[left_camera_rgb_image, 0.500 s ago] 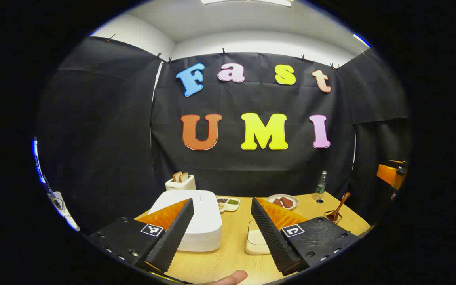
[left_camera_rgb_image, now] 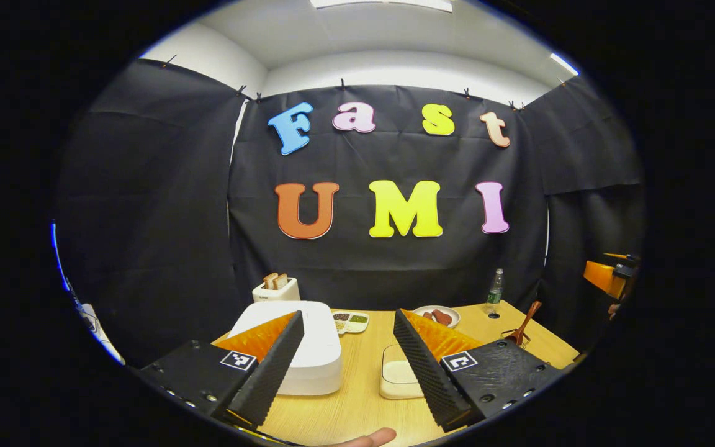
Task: Close the left gripper, press the button to open the rice cooker; take a wooden spoon from the chopstick holder with the right hand, scoop a spoonful of rice and pour it into the rice cooker, then put the wooden spoon back into the chopstick holder.
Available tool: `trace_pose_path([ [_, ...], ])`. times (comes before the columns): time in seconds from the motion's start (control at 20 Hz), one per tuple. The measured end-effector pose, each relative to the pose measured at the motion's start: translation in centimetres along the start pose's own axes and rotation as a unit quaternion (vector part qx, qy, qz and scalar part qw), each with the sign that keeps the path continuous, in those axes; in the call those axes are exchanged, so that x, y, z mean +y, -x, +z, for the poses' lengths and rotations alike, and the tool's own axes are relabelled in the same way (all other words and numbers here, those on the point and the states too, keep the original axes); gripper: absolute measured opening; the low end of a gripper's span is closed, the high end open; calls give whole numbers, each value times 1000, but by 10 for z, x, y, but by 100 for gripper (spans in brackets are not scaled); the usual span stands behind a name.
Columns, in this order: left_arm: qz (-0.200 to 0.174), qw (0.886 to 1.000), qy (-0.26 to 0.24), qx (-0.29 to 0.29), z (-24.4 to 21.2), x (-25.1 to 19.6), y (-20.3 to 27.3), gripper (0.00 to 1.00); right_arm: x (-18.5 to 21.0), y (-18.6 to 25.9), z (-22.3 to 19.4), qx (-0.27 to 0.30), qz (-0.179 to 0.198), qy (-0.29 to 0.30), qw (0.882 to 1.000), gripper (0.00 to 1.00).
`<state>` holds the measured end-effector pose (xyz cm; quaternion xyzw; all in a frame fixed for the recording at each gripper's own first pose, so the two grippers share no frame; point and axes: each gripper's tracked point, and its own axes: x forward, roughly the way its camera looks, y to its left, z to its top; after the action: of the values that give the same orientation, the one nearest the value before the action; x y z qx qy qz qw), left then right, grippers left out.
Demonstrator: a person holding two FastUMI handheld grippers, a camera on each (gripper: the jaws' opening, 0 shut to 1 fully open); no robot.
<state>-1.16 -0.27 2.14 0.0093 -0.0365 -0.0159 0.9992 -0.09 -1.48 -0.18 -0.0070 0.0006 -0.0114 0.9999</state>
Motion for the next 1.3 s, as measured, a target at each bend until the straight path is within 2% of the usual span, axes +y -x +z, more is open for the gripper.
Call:
trace_pose_path([
  [0.2,6,1000,2,-8,4,9,2,93,-1,4,1,-7,4,-1,1000,100],
  [0.3,3,1000,9,-8,4,13,1,93,-4,5,-1,-9,3,0,1000,97],
  [0.4,-5,1000,13,-3,1,13,0,92,-8,5,-2,-12,-1,0,1000,100],
  [0.45,-3,1000,14,-2,0,16,-1,86,-10,5,-3,-14,-2,0,1000,100],
  [0.65,-9,1000,10,0,-3,20,-1,82,-14,1,-11,-11,-4,-5,1000,100],
  [0.75,-2,1000,4,-2,-6,28,-5,68,-15,-2,-12,-12,-4,-7,1000,100],
  [0.8,4,1000,0,-2,-8,34,-5,67,-17,-4,-14,-12,-7,-5,1000,97],
  [0.85,10,1000,0,-3,-9,38,-7,67,-17,-6,-17,-12,-8,-2,1000,100],
  [0.95,6,1000,4,0,-16,39,-14,66,-14,-10,-22,-12,-9,0,1000,100],
  [1.0,5,1000,8,2,-19,42,-16,48,-13,-12,-23,-12,-7,0,1000,99],
  [1.05,9,1000,10,7,-24,46,-20,40,-10,-16,-27,-11,-5,-1,1000,100],
  [1.15,12,1000,0,24,-36,51,-30,33,-6,-22,-34,-8,-1,1,1000,100],
  [1.25,29,999,-25,30,-41,61,-42,33,-2,-30,-40,-5,3,4,1000,100],
  [1.3,49,998,-27,31,-46,73,-49,17,0,-34,-43,-3,5,5,1000,97],
])
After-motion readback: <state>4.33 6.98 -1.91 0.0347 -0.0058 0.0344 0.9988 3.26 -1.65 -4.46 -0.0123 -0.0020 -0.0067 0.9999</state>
